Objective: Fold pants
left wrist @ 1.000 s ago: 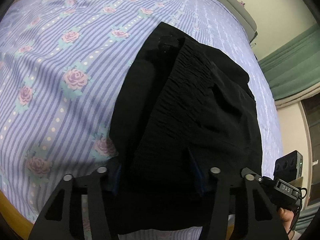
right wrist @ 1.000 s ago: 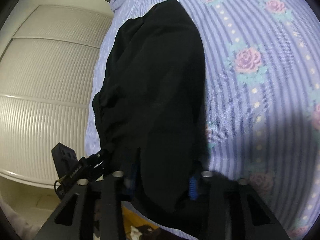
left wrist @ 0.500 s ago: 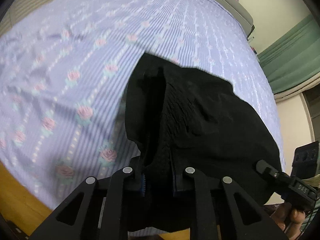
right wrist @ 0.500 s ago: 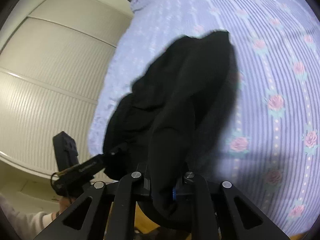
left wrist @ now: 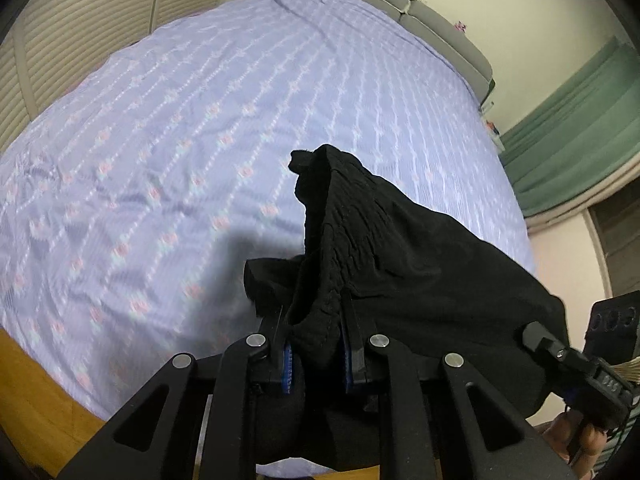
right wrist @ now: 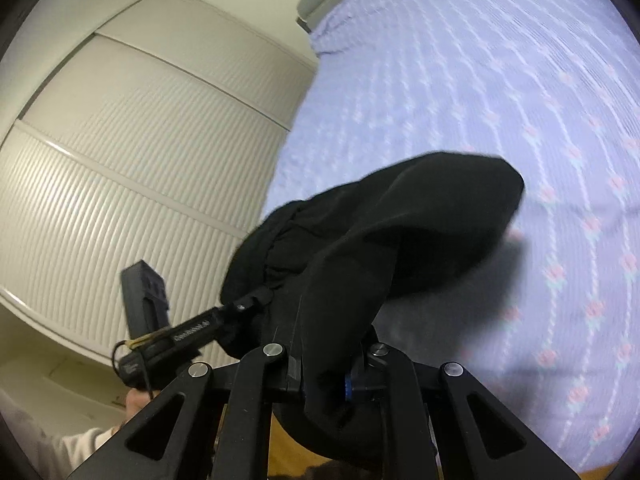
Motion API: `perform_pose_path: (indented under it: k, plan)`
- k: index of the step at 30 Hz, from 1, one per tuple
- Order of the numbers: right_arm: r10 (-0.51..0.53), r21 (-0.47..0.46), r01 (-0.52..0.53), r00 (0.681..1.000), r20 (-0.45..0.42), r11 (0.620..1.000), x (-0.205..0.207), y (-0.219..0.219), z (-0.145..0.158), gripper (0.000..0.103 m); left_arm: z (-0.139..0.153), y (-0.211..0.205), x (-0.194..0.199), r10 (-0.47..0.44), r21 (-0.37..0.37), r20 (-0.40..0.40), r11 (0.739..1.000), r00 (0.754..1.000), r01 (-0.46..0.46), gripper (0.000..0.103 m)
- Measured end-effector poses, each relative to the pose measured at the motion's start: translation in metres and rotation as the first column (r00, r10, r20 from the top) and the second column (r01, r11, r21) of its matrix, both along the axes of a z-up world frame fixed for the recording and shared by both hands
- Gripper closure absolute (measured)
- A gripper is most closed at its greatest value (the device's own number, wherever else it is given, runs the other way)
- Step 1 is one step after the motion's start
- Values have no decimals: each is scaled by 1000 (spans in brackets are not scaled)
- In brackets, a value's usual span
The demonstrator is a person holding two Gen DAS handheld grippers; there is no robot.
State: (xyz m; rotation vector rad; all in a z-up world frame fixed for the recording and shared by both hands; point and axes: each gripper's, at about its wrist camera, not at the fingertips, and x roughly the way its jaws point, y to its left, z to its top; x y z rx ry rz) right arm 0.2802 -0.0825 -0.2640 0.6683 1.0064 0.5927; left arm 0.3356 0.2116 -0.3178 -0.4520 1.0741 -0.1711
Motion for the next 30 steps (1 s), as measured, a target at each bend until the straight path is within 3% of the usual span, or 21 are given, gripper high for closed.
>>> perform_pose_path:
  k: [5,11,16,21,25,28,30]
  plan:
    - [9,-25,-9,1000,13,1000,37,71,35,91,21,72,40,5,-18,-16,1000,1000,-5,85]
    - [26,0,-26,1000,8,1000,112,191,63,90,63,200,113,-2,12,-27,1000,1000,3,85]
    - [41,34,-43,998,49,998,191,291,79,91,115,301,193,-19,112,82,994,996,9,85]
    - [45,55,-51,993,113,997,272,371,93,91,141,370,257,-46,162,177,987,983,17,84]
    - [40,65,-49,989,139,997,309,402,72,91,111,405,288,-82,185,213,982,974,42,84]
    - [28,55,-33,996,79,998,325,424,23,91,51,420,296,-105,178,170,981,980,74,84]
    - [27,27,-27,1000,12,999,323,428,-22,91,-6,426,291,-106,160,93,983,990,90,84]
